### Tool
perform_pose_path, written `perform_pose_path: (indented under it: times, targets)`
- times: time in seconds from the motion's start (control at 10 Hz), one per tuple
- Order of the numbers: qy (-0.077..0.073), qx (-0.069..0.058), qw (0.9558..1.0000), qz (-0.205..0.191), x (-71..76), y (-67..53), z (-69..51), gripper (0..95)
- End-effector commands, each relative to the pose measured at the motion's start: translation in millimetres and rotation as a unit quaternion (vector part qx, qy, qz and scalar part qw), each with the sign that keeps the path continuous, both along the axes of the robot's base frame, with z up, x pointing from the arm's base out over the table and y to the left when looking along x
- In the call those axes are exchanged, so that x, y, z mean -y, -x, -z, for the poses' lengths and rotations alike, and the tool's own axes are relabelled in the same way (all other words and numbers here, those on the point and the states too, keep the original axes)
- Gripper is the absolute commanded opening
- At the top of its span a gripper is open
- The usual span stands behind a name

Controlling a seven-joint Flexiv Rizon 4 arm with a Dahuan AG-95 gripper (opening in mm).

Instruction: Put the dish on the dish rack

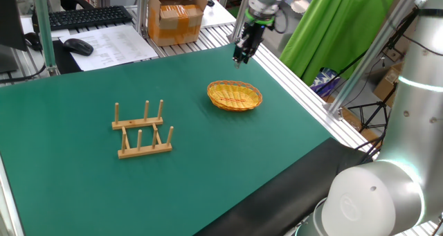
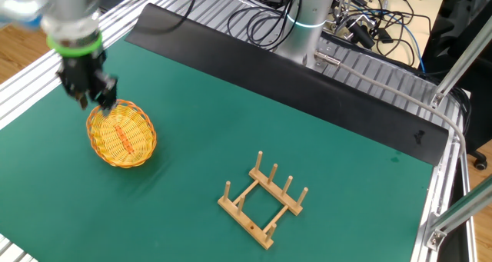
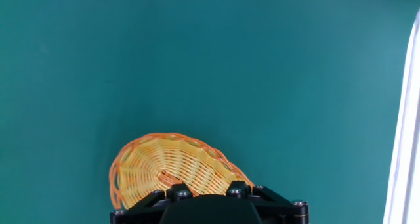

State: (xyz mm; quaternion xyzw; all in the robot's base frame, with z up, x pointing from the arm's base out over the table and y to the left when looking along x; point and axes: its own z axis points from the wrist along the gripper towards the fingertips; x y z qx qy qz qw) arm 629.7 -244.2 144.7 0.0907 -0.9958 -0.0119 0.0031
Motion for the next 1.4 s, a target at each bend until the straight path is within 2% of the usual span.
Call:
perform_pose_path:
  times: [0.1, 0.4, 0.6, 0.8, 0.9, 1.2, 1.4]
  targets:
    - [0.003, 0.004, 1.0, 0.002, -1.7, 6.0, -0.3, 38.0]
    - [0.003, 0.005, 1.0, 0.0, -2.0, 6.4, 0.1, 38.0]
    - [0.003, 0.012, 0.9999, 0.004, -5.3, 11.1, 6.1, 38.0]
    - [0.001, 0.007, 0.9998, 0.017, -8.7, 15.4, 10.9, 38.0]
    - [0.0, 0.006, 0.9997, 0.022, -8.7, 15.4, 10.4, 38.0]
    - [-0.004, -0.009, 0.9995, 0.031, -8.9, 15.2, 9.6, 38.0]
    - [-0.003, -0.01, 0.9994, 0.032, -9.3, 14.9, 6.6, 38.0]
